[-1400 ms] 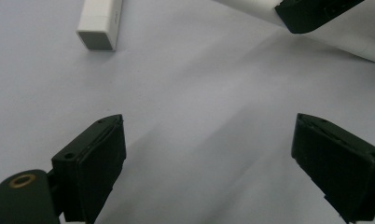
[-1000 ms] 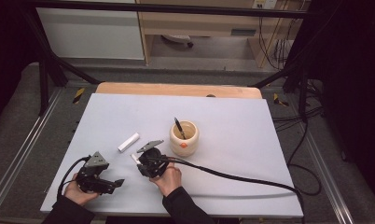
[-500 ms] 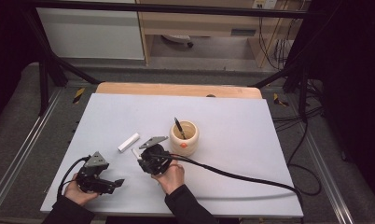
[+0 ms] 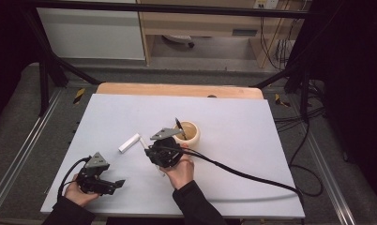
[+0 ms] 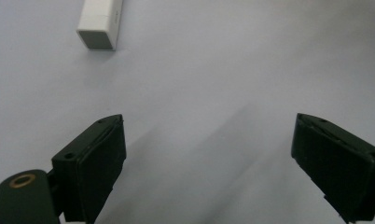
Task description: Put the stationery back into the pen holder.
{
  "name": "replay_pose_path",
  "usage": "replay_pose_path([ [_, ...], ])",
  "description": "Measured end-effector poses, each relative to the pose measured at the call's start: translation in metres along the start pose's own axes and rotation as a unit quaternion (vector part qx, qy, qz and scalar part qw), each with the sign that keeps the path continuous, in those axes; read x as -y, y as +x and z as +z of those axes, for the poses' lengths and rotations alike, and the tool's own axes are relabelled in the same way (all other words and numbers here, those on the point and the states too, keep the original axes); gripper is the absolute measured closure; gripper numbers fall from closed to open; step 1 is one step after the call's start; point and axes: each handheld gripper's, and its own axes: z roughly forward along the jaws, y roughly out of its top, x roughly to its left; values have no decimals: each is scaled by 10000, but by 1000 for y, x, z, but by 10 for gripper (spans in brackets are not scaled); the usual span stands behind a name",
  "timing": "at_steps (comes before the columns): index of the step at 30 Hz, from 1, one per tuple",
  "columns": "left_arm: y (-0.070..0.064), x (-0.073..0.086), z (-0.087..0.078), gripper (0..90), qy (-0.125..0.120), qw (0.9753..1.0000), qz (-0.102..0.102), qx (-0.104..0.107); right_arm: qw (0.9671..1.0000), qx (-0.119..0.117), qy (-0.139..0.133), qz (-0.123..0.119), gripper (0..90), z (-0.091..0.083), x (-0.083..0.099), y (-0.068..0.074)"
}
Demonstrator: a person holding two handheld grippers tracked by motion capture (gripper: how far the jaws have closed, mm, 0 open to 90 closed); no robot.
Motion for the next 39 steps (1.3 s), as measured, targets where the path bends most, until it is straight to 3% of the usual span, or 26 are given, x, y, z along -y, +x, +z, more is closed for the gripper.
replay_pose_path([
  [13,0,0,0,101,3,10000,-2,1,9980,233,-585,102,789,-38,-19,-23],
  [24,0,0,0,100,5,10000,-1,-3,9919,497,-1113,359,788,-64,-29,-52],
  [36,1,0,1,101,14,10000,-2,13,9851,771,-1485,410,787,-64,-33,-90],
  [39,1,0,1,101,13,10000,-3,21,9850,808,-1469,417,786,-58,-32,-98],
])
